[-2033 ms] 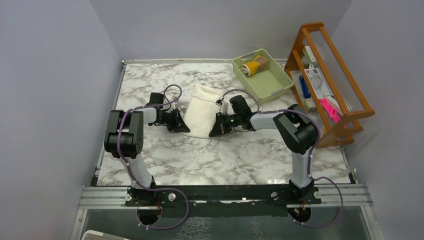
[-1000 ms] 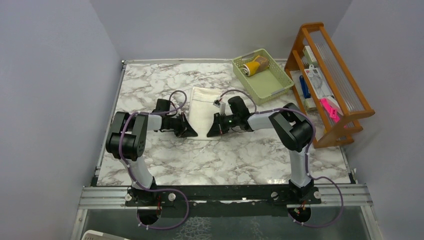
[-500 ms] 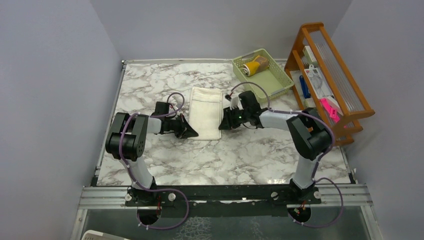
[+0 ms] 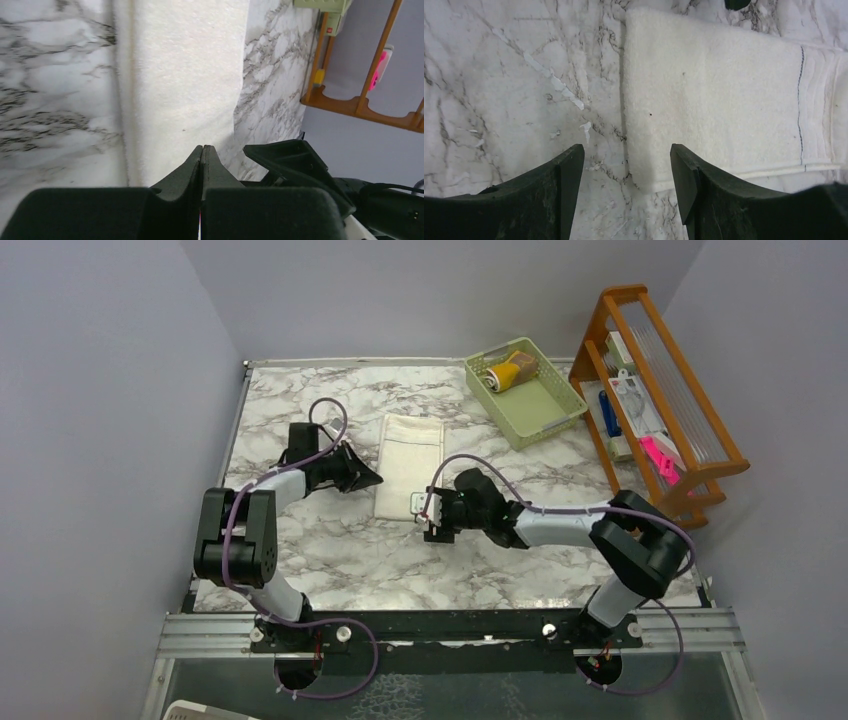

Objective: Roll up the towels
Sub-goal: Roll the towel at the center of the board.

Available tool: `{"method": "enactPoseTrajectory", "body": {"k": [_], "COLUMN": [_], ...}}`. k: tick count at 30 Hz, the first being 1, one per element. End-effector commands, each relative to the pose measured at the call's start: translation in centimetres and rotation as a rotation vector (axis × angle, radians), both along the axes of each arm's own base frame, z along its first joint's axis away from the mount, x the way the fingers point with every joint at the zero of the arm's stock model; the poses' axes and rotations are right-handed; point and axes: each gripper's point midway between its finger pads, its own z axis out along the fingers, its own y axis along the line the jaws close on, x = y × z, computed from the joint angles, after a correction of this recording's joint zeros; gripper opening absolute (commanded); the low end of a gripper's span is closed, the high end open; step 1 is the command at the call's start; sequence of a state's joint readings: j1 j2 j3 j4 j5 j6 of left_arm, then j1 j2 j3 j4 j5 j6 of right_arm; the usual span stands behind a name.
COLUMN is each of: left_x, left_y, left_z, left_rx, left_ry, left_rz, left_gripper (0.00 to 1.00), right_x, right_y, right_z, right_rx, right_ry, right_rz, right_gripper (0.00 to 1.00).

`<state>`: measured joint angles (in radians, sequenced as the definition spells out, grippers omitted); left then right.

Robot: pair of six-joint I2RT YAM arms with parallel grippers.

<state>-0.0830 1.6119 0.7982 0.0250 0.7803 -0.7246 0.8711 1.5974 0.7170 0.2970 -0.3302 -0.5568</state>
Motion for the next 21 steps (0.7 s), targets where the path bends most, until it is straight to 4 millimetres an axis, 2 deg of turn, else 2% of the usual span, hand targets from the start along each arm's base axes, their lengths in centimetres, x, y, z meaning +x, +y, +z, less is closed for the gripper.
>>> {"method": "enactPoseTrajectory", "body": {"k": [1,8,14,21], "left_x": [0.0,-0.4,-0.8,-0.7], "left_y": [2.4,4.7,5.9,6.8], "left_z": [-0.3,-0.3,-0.5,-0.8], "left_rx": [0.009,0.026,0.029,0.037], "left_ry": [0.022,0.02,0.021,0.03], "left_rz": [0.038,0.067,0.089,0.096], "left_gripper": [0.0,0.0,0.0,0.0], "right_x": [1.5,2.2,2.4,2.7], "right_y": [1.5,2.7,3.3,3.1], "right_z": [-0.7,-3.5,-4.5,-6.7], "right_rx": [-0.095,-0.16,-0.196,-0.276], "right_ry": [-0.189,-0.188,-0.195,-0.182], "right_rz": [0.176,0.24,0.269,0.268], "right_gripper": [0.62,0.57,0.49,0.26]}}
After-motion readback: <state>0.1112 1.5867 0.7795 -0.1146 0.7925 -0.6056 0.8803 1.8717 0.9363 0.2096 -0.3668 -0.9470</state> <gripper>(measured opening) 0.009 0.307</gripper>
